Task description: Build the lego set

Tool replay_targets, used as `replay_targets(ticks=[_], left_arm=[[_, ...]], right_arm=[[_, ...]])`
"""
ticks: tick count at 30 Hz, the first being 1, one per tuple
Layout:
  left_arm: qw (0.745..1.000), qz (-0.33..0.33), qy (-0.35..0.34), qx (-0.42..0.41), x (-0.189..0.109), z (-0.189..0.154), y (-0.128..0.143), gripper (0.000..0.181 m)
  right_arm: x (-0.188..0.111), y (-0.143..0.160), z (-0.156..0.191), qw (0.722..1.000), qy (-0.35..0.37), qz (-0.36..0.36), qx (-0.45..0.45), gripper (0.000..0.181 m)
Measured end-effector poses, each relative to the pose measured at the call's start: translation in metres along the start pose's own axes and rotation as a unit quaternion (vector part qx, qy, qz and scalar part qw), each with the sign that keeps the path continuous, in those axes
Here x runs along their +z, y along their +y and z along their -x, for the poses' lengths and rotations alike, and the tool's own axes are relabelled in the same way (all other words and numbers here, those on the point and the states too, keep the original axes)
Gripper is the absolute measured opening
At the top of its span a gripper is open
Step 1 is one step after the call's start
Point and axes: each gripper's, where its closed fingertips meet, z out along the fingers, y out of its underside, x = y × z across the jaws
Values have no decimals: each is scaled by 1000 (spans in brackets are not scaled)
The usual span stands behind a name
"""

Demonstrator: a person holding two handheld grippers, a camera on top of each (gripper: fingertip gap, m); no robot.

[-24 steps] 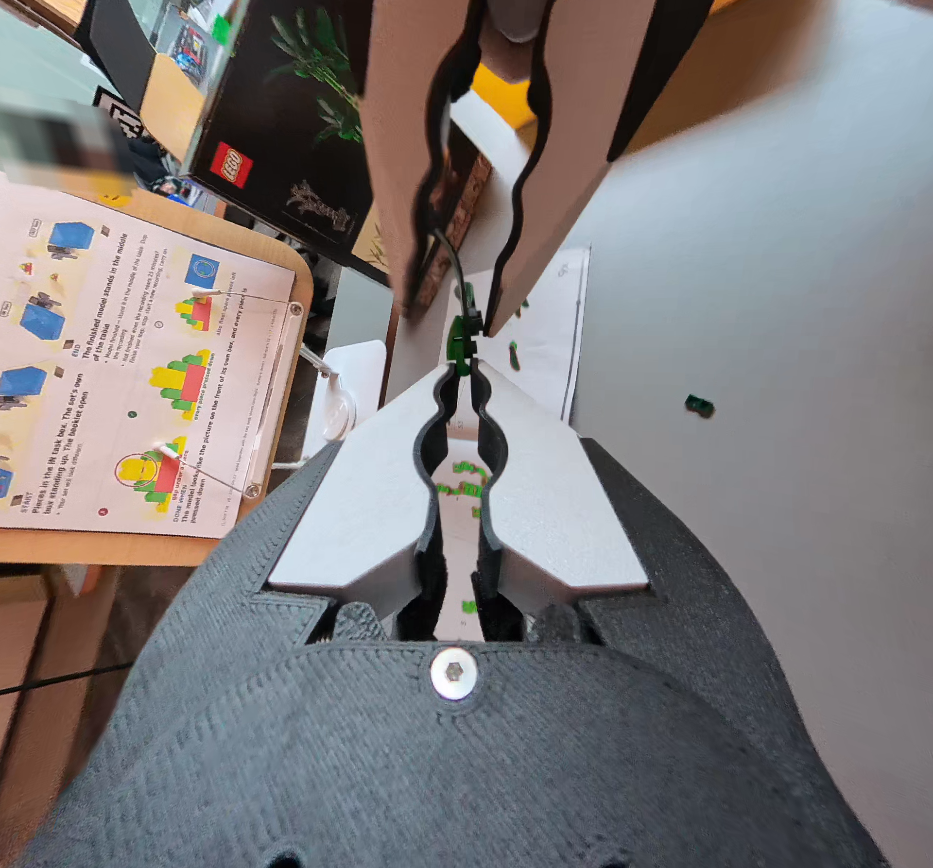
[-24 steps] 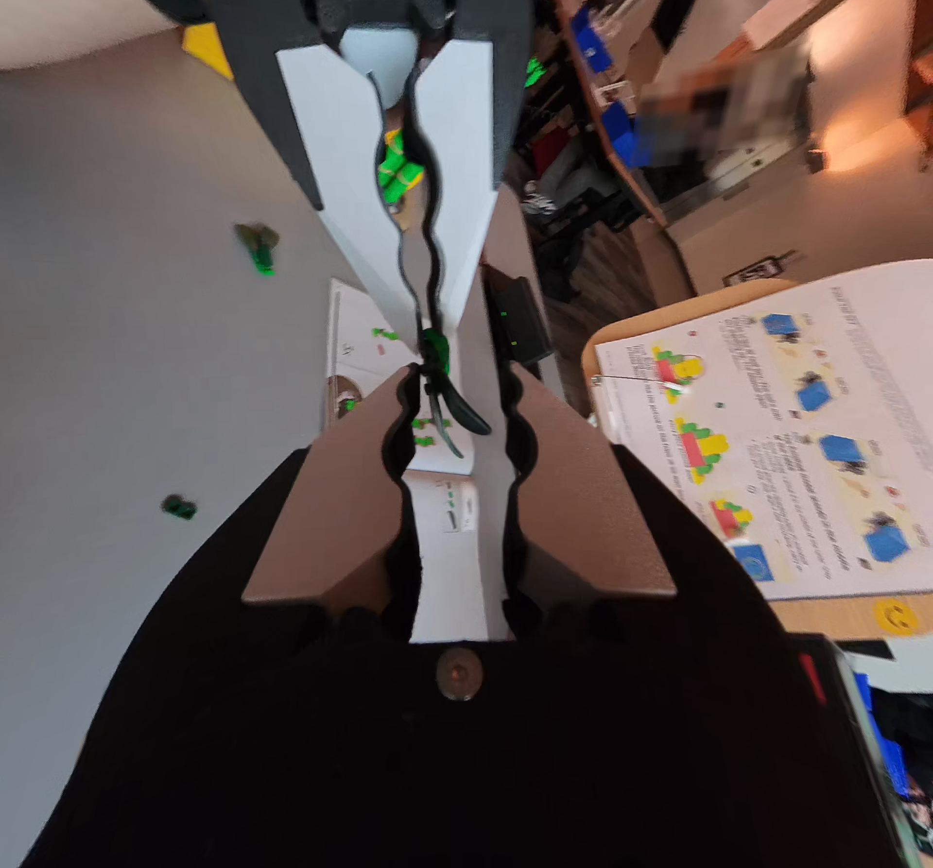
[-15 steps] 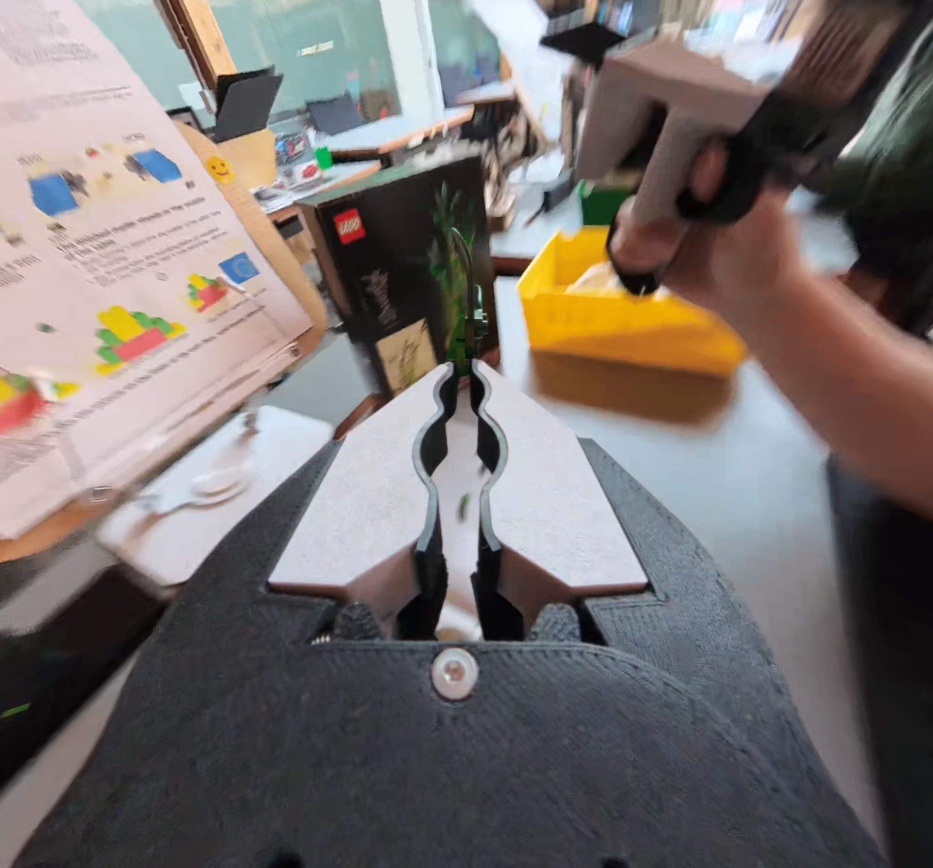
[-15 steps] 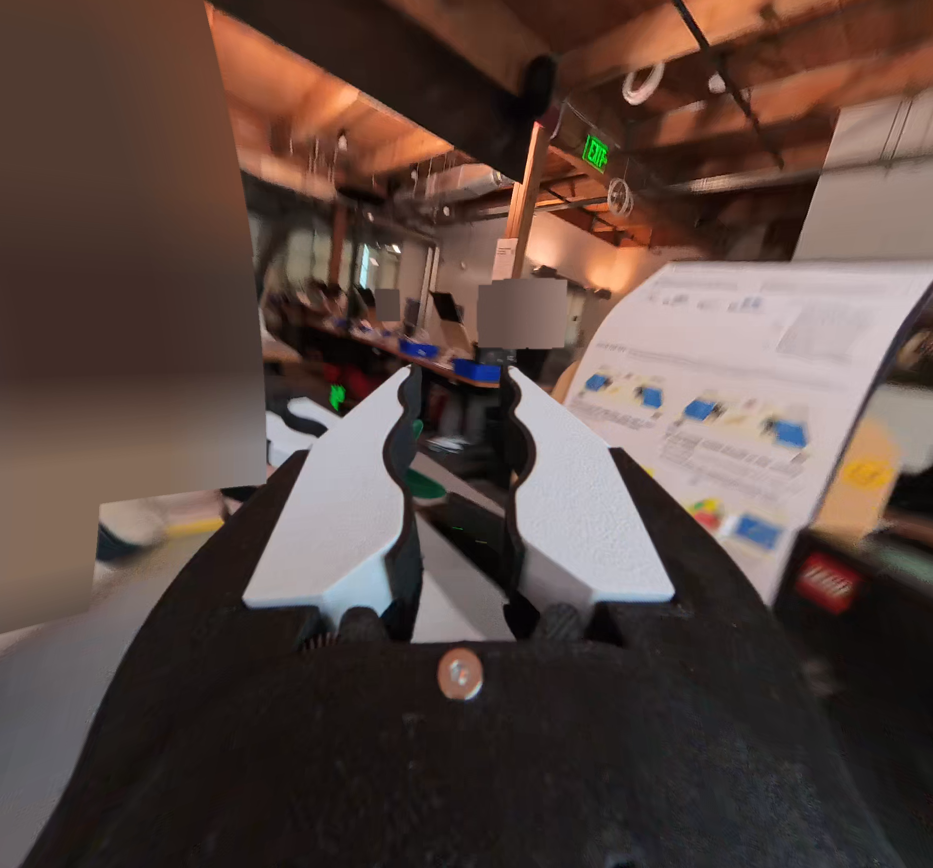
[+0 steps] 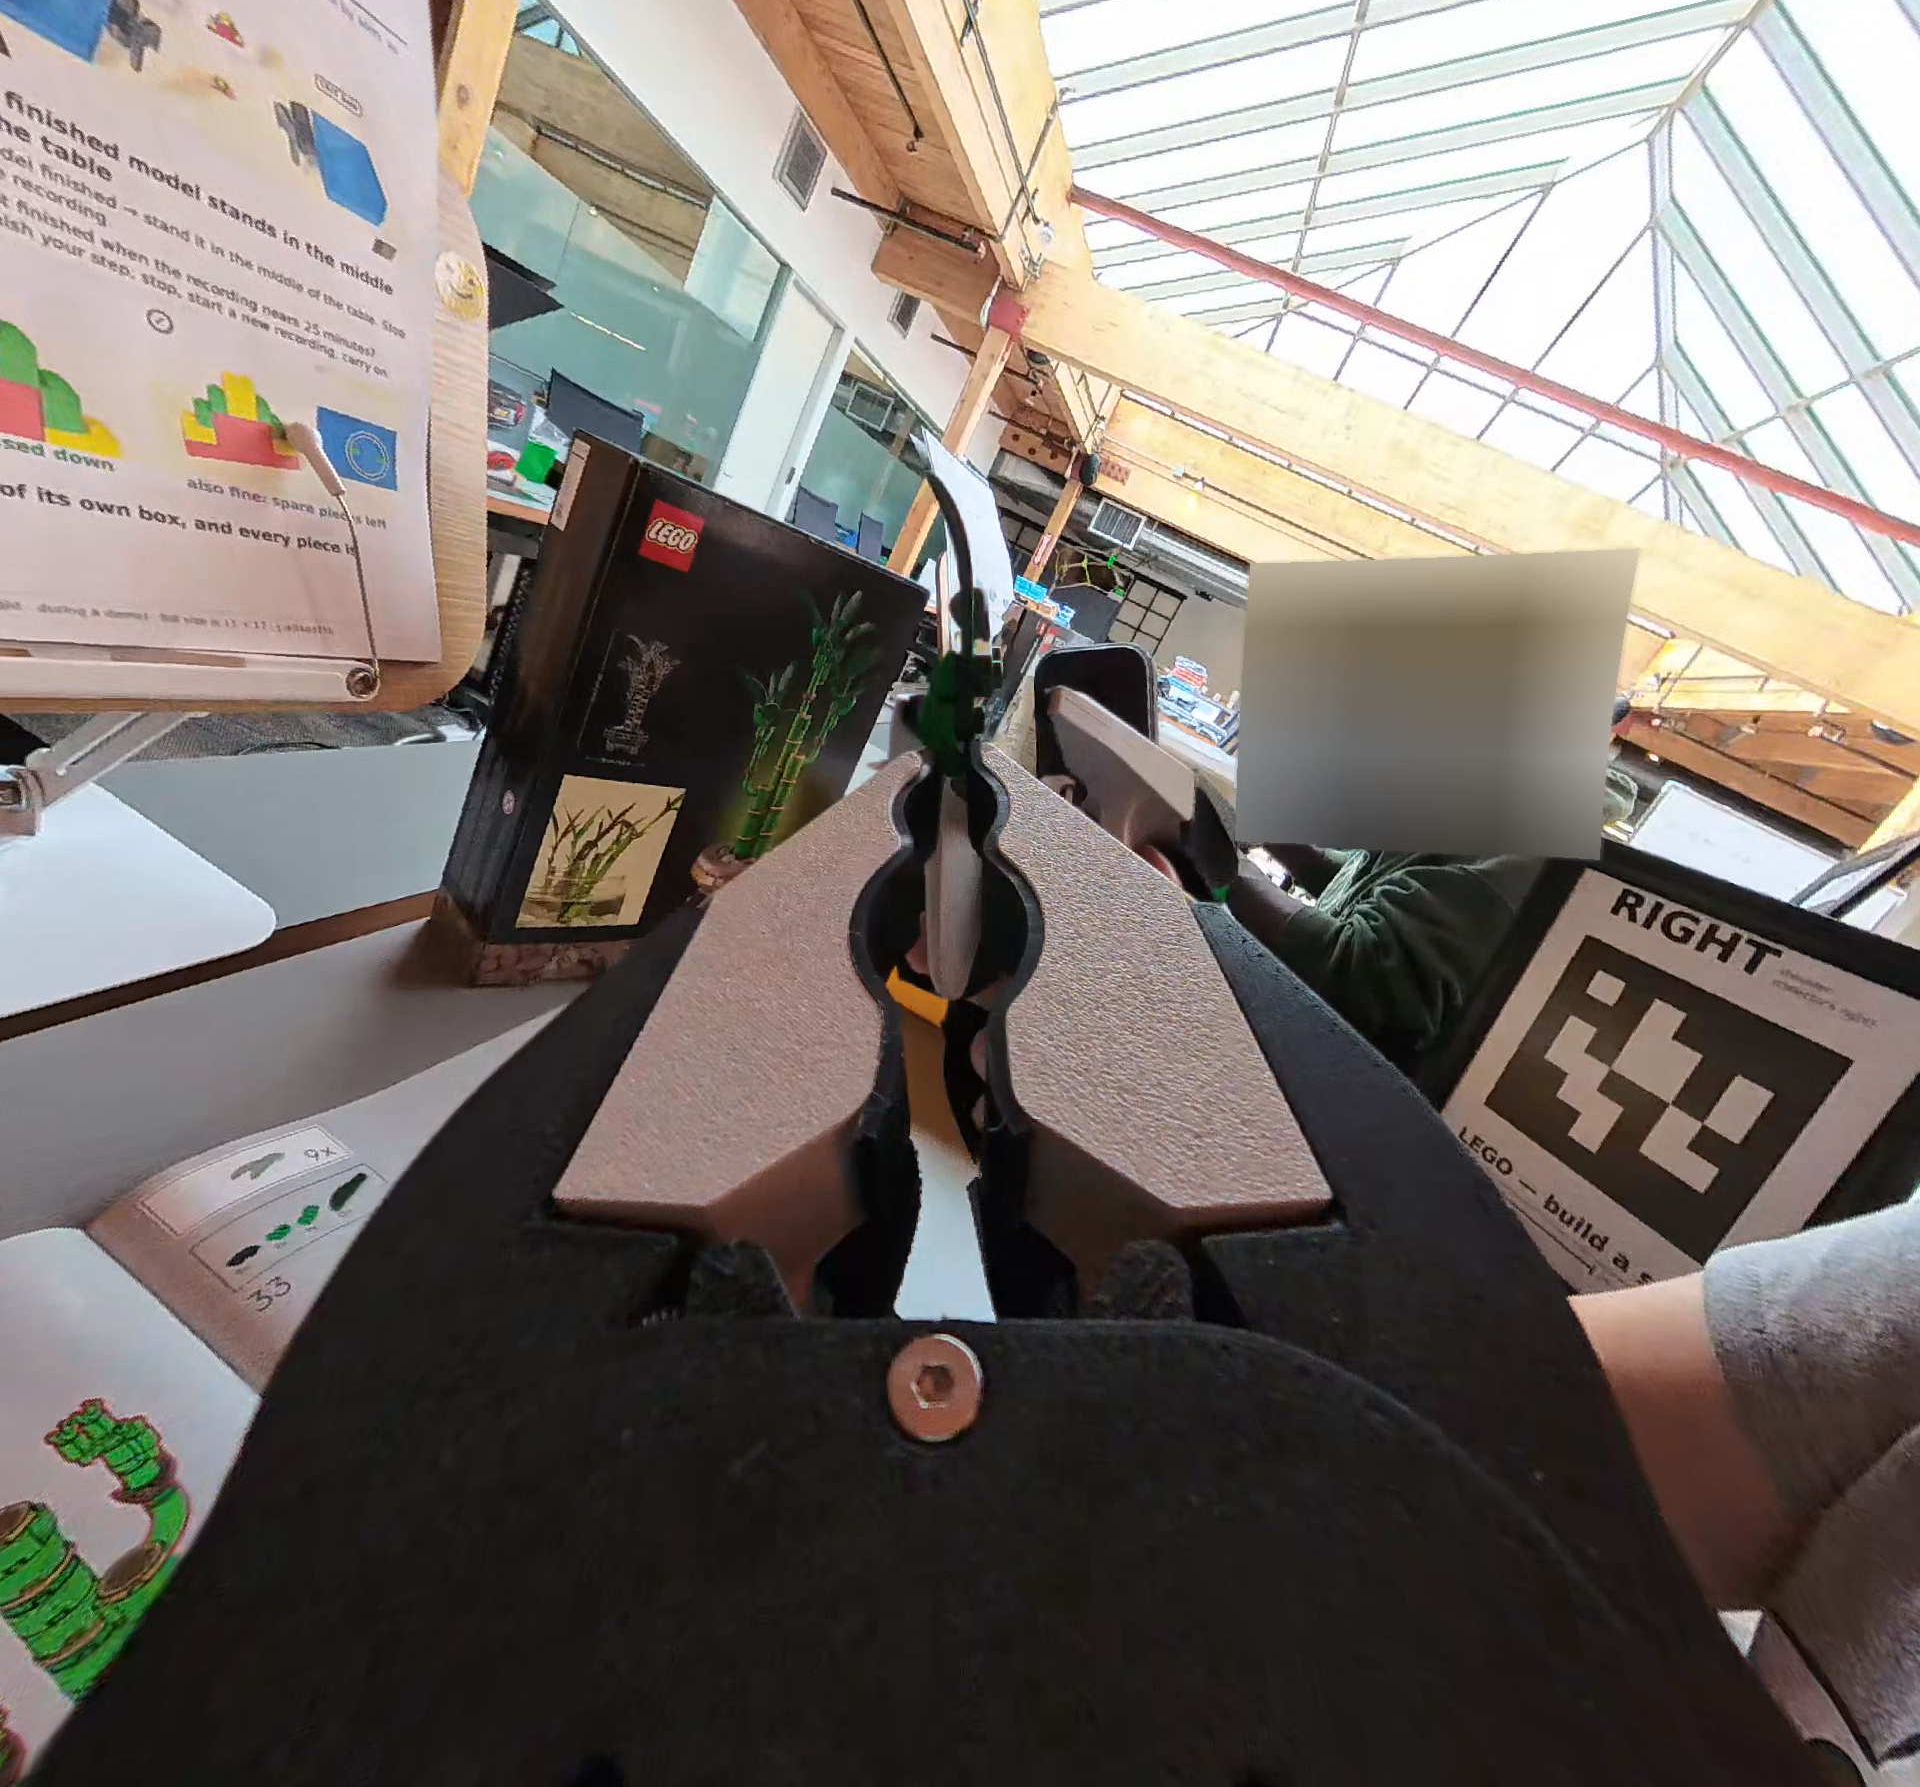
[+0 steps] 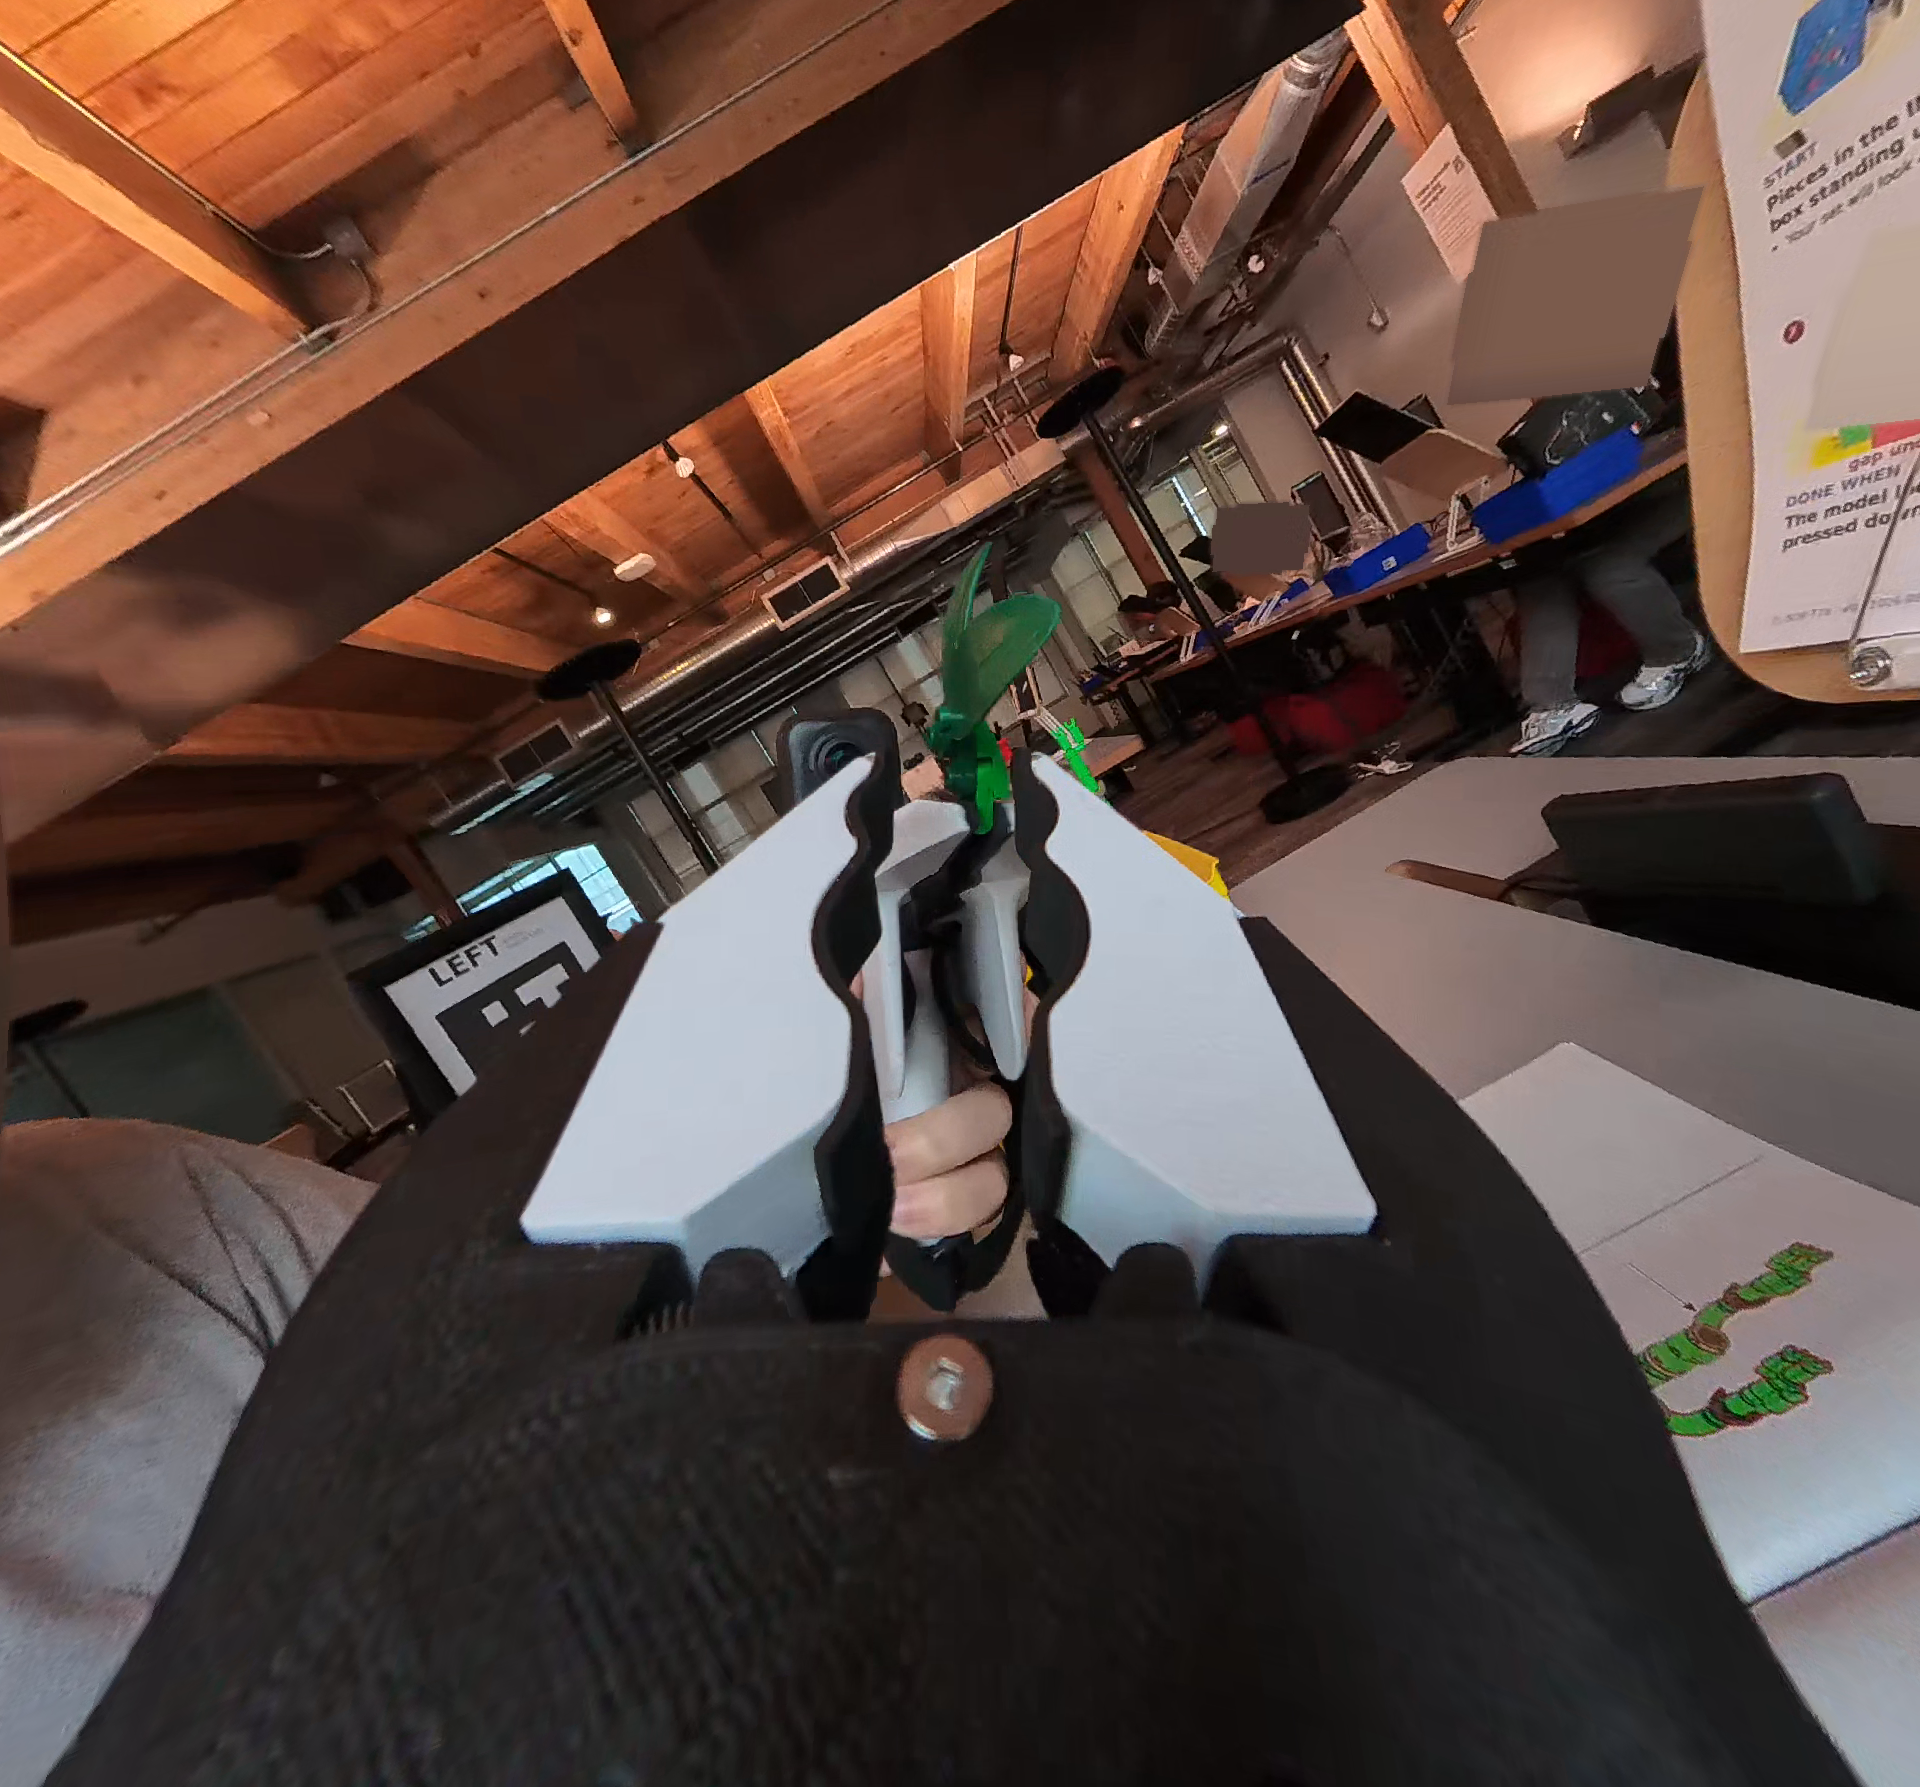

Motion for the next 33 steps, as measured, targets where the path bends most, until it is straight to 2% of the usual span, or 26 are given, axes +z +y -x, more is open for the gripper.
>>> replay_targets(ticks=[3, 6, 8, 10, 12, 14, 16, 18, 21, 23, 28, 31, 33], left_arm=[[1000, 1, 9, -7, 2, -3, 2, 2], [1000, 7, 9, -1, 5, -4, 5, 3], [999, 37, -4, 12, 8, 1, 11, 35], [997, 75, 12, 13, 6, 1, 11, 57], [991, 127, 49, 2, -6, -4, 6, 50], [987, 149, 65, -10, -29, -6, -20, 44], [991, 120, 60, -10, -59, -10, -58, 38], [996, 85, 28, 23, -88, -13, -91, 33], [991, 97, -27, 87, -121, -21, -108, 29], [986, 97, -50, 126, -132, -29, -114, 28], [974, 124, -58, 183, -137, -48, -108, 24], [958, 202, -67, 195, -137, -37, -80, 25], [945, 266, -54, 181, -137, -28, -54, 24]], right_arm=[[-2, 0, -2, 1000, 12, 3, -27, 11], [-5, -1, -2, 999, 9, 18, -31, 10], [-10, -5, -3, 999, 9, 32, -42, 10], [-18, -5, -7, 995, 25, 72, -71, 10], [-29, 1, -9, 986, 36, 134, -93, 9], [-40, 22, -8, 971, 29, 224, -79, 10], [-53, 54, -3, 947, 1, 319, -34, 10], [-55, 85, 4, 927, -38, 373, 27, 10], [-45, 126, 23, 893, -124, 415, 123, 10], [-41, 157, 34, 861, -166, 447, 175, 10], [-39, 225, 48, 799, -194, 529, 212, 10], [-45, 242, 53, 775, -201, 562, 208, 10], [-48, 243, 52, 773, -200, 568, 200, 10]])
